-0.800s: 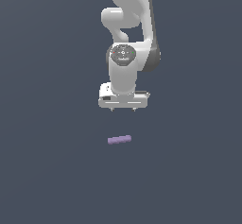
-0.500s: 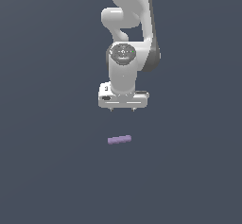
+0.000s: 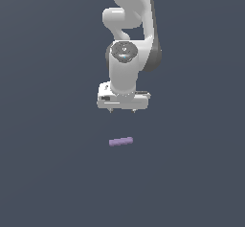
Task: Pick up the object and move it to a goal position.
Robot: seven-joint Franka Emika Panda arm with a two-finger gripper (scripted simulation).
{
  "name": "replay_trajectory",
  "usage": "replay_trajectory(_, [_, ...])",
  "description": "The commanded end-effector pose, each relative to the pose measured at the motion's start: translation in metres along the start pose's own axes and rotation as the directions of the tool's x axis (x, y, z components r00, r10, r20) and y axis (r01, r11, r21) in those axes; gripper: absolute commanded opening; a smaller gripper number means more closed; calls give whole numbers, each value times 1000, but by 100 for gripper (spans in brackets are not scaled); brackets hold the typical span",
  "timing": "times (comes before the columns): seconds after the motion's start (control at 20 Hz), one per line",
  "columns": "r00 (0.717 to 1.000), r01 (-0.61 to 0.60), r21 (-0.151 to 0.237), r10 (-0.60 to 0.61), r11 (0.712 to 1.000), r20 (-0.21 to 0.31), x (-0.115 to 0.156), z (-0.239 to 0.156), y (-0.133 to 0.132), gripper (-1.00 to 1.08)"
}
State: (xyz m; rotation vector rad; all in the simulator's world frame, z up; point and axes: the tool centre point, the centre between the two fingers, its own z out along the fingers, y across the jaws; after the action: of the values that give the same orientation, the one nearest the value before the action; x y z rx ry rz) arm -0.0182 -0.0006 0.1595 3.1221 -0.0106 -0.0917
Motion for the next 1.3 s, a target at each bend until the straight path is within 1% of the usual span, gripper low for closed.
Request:
replay_trajectory(0.0, [1000, -9, 1, 9, 1000, 1, 0, 1, 0, 100])
replay_trajectory(0.4, [995, -103, 7, 103, 995, -1, 7, 6, 0, 100])
replay_trajectory(0.55, [987, -162, 10, 162, 987, -2, 11, 10, 0, 100])
replay_trajectory(0.7, [972, -233, 14, 233, 972, -2, 16, 14, 1, 100])
replay_trajectory(0.95, [929, -369, 21, 369, 929, -2, 26, 23, 1, 100])
replay_trajectory(1.1, [894, -448, 25, 448, 894, -2, 32, 28, 1, 100])
replay_trajectory(1.25, [852, -524, 29, 524, 851, -1, 37, 33, 2, 100])
